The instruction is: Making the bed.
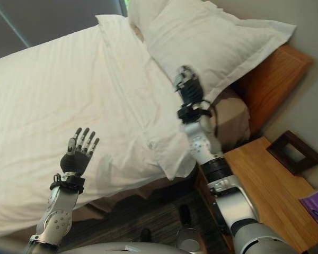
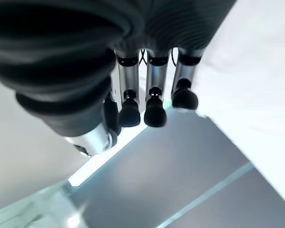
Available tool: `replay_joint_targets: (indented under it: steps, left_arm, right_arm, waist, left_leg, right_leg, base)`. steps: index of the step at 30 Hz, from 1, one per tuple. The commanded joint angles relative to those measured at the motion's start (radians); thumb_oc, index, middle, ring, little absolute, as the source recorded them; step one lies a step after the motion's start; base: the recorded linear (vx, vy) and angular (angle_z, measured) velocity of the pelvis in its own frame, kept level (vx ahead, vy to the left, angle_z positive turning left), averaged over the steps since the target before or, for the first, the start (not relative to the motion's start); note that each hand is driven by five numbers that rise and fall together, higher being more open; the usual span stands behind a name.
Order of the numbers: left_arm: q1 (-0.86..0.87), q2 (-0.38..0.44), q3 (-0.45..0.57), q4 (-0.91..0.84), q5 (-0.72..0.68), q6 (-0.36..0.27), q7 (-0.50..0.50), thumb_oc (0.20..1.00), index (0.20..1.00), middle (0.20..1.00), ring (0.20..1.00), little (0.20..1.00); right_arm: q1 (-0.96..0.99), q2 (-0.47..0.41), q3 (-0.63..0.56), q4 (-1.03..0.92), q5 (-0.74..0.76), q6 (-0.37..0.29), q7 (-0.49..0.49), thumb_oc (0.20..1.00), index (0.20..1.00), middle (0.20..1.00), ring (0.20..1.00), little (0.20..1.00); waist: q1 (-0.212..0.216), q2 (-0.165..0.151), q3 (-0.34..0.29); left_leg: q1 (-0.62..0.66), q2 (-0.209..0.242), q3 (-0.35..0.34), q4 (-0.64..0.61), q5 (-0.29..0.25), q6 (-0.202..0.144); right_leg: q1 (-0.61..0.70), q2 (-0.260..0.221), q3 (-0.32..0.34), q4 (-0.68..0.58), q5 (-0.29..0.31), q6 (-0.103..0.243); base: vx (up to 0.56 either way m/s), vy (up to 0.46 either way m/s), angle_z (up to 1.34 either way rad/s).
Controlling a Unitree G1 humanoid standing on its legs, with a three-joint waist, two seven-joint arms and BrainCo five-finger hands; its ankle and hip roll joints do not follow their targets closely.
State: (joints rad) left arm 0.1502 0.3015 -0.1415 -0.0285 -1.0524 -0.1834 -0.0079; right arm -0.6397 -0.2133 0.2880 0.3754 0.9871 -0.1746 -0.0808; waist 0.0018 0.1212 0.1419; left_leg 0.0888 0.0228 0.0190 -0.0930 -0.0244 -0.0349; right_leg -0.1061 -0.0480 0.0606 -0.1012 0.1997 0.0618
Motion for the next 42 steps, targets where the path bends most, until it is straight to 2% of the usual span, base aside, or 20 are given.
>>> replay_joint_targets:
  steps: [1, 6, 12, 15, 17, 20, 23, 25, 26, 28, 30, 32, 35, 39, 41, 42]
  left_arm:
    - [-0.037, 0.057, -0.022, -0.032, -0.022, -0.005, -0.037, 1.0, 1.0, 1.0, 1.0, 1.0]
    - [-0.038, 0.045, -0.044, -0.019, -0.068, -0.018, -0.048, 1.0, 1.0, 1.0, 1.0, 1.0]
    - [-0.055, 0.055, -0.065, -0.01, -0.078, -0.027, -0.061, 1.0, 1.0, 1.0, 1.0, 1.0]
    - [-0.051, 0.055, -0.069, -0.005, -0.076, -0.028, -0.07, 1.0, 1.0, 1.0, 1.0, 1.0]
    - [-0.057, 0.048, -0.065, -0.014, -0.071, -0.046, -0.067, 1.0, 1.0, 1.0, 1.0, 1.0]
    - [-0.056, 0.032, -0.062, -0.004, -0.063, -0.048, -0.07, 1.0, 1.0, 1.0, 1.0, 1.0]
    - [-0.04, -0.001, -0.061, 0.01, -0.039, -0.043, -0.062, 1.0, 1.0, 1.0, 1.0, 1.0]
    - [-0.033, -0.009, -0.058, 0.016, -0.03, -0.038, -0.061, 1.0, 1.0, 1.0, 1.0, 1.0]
    - [-0.023, -0.015, -0.048, 0.029, 0.004, -0.032, -0.063, 1.0, 1.0, 1.0, 1.0, 1.0]
    - [-0.008, -0.029, -0.025, 0.048, 0.013, -0.026, -0.078, 1.0, 1.0, 1.0, 1.0, 1.0]
    - [0.007, -0.031, -0.002, 0.065, 0.012, -0.025, -0.089, 1.0, 1.0, 1.0, 1.0, 1.0]
    - [0.027, -0.024, 0.012, 0.079, 0.039, -0.021, -0.1, 1.0, 1.0, 1.0, 1.0, 1.0]
    - [0.039, -0.008, 0.011, 0.13, 0.083, -0.006, -0.113, 1.0, 1.0, 1.0, 1.0, 1.0]
    - [0.049, 0.049, -0.056, 0.193, 0.186, 0.039, -0.153, 1.0, 1.0, 1.0, 1.0, 1.0]
    - [0.056, 0.061, -0.113, 0.238, 0.186, 0.076, -0.187, 1.0, 1.0, 1.0, 1.0, 1.0]
    - [0.054, 0.068, -0.141, 0.262, 0.199, 0.094, -0.205, 1.0, 1.0, 1.0, 1.0, 1.0]
  right_arm:
    - [-0.064, 0.026, -0.017, 0.078, 0.062, -0.011, 0.044, 0.2, 0.2, 0.2, 0.2, 0.2]
    - [-0.13, 0.066, -0.047, 0.313, 0.094, 0.019, 0.034, 0.2, 0.2, 0.2, 0.2, 0.2]
    - [-0.198, 0.056, -0.078, 0.56, 0.069, 0.068, 0.03, 0.2, 0.2, 0.2, 0.2, 0.2]
    - [-0.178, 0.053, -0.083, 0.614, 0.047, 0.079, 0.036, 0.2, 0.2, 0.2, 0.2, 0.2]
    - [-0.118, 0.06, -0.057, 0.546, 0.006, 0.066, 0.048, 0.2, 0.2, 0.2, 0.2, 0.2]
    - [-0.009, 0.063, -0.019, 0.491, -0.016, 0.06, 0.067, 0.2, 0.2, 0.2, 0.2, 0.2]
    - [0.181, 0.057, 0.044, 0.411, -0.081, 0.07, 0.099, 0.2, 0.2, 0.2, 0.2, 0.2]
    - [0.237, 0.049, 0.04, 0.42, -0.087, 0.077, 0.108, 0.2, 0.2, 0.2, 0.2, 0.2]
    - [0.347, 0.035, 0.021, 0.456, -0.112, 0.085, 0.115, 0.2, 0.2, 0.2, 0.2, 0.2]
    - [0.468, 0.005, -0.025, 0.532, -0.153, 0.107, 0.141, 0.2, 0.2, 0.2, 0.2, 0.2]
    - [0.55, -0.028, -0.078, 0.553, -0.186, 0.105, 0.153, 0.2, 0.2, 0.2, 0.2, 0.2]
    - [0.652, -0.079, -0.181, 0.56, -0.204, 0.097, 0.163, 0.2, 0.2, 0.2, 0.2, 0.2]
    - [0.711, -0.122, -0.233, 0.516, -0.227, 0.088, 0.17, 0.2, 0.2, 0.2, 0.2, 0.2]
    - [0.75, -0.166, -0.223, 0.381, -0.289, 0.075, 0.169, 0.2, 0.2, 0.2, 0.2, 0.2]
    - [0.77, -0.186, -0.191, 0.26, -0.319, 0.076, 0.182, 1.0, 1.0, 1.0, 1.0, 1.0]
    - [0.776, -0.187, -0.176, 0.217, -0.323, 0.076, 0.187, 1.0, 1.0, 1.0, 1.0, 1.0]
  waist:
    - [0.001, -0.014, -0.006]
    - [0.031, 0.031, 0.016]
    - [0.067, 0.081, 0.028]
    - [0.073, 0.1, 0.038]
    - [0.06, 0.115, 0.055]
    - [0.038, 0.121, 0.064]
    - [-0.002, 0.115, 0.081]
    - [-0.015, 0.112, 0.085]
    - [-0.046, 0.101, 0.092]
    - [-0.08, 0.078, 0.093]
    - [-0.102, 0.064, 0.095]
    - [-0.133, 0.046, 0.093]
    - [-0.151, 0.031, 0.085]
    - [-0.164, 0.001, 0.061]
    - [-0.171, -0.019, 0.044]
    - [-0.174, -0.026, 0.036]
  left_leg:
    - [-0.035, -0.034, -0.011, 0.006, 0.058, -0.016]
    - [-0.055, -0.045, -0.034, 0.006, 0.07, -0.015]
    - [-0.098, -0.052, -0.032, 0.006, 0.087, -0.018]
    - [-0.115, -0.051, -0.029, 0.006, 0.094, -0.019]
    - [-0.136, -0.055, -0.026, 0.006, 0.103, -0.022]
    - [-0.146, -0.057, -0.021, 0.006, 0.106, -0.024]
    - [-0.141, -0.055, 0.0, 0.006, 0.1, -0.022]
    - [-0.136, -0.054, 0.005, 0.006, 0.096, -0.021]
    - [-0.126, -0.05, 0.019, 0.006, 0.088, -0.019]
    - [-0.109, -0.045, 0.033, 0.006, 0.074, -0.016]
    - [-0.097, -0.042, 0.039, 0.006, 0.069, -0.016]
    - [-0.082, -0.039, 0.044, 0.006, 0.063, -0.016]
    - [-0.07, -0.039, 0.048, 0.006, 0.056, -0.014]
    - [-0.054, -0.032, 0.054, 0.006, 0.048, -0.01]
    - [-0.045, -0.028, 0.055, 0.006, 0.044, -0.008]
    - [-0.04, -0.027, 0.053, 0.006, 0.042, -0.007]
  right_leg:
    - [0.127, -0.024, 0.014, 0.014, -0.149, 0.029]
    - [0.115, -0.034, -0.004, 0.014, -0.148, 0.03]
    - [0.066, -0.036, -0.006, 0.014, -0.138, 0.034]
    - [0.048, -0.035, -0.003, 0.014, -0.136, 0.034]
    - [0.023, -0.037, 0.001, 0.014, -0.129, 0.035]
    - [0.012, -0.038, 0.007, 0.014, -0.126, 0.035]
    - [0.011, -0.034, 0.02, 0.014, -0.124, 0.035]
    - [0.014, -0.033, 0.025, 0.014, -0.125, 0.035]
    - [0.017, -0.031, 0.033, 0.014, -0.125, 0.035]
    - [0.026, -0.028, 0.046, 0.014, -0.129, 0.035]
    - [0.033, -0.027, 0.051, 0.014, -0.132, 0.036]
    - [0.043, -0.028, 0.053, 0.014, -0.134, 0.037]
    - [0.056, -0.027, 0.057, 0.014, -0.135, 0.039]
    - [0.07, -0.02, 0.06, 0.014, -0.132, 0.041]
    - [0.078, -0.016, 0.059, 0.014, -0.13, 0.043]
    - [0.084, -0.014, 0.058, 0.014, -0.129, 0.043]
  base:
    - [-0.04, -0.027, 0.13]
    - [-0.03, -0.014, 0.16]
    - [-0.02, -0.007, 0.01]
    - [0.0, -0.009, -0.01]
    - [-0.05, -0.008, -0.03]
    - [-0.01, 0.001, -0.01]
    - [0.0, 0.004, -0.02]
    - [0.02, 0.02, -0.14]
    - [0.04, 0.038, -0.15]
    - [0.04, 0.038, -0.21]
    - [0.02, 0.022, -0.51]
    - [0.02, 0.037, -0.1]
    - [0.01, 0.025, 0.02]
    - [0.0, 0.001, -0.03]
    - [0.0, 0.009, -0.09]
    - [0.0, 0.005, 0.06]
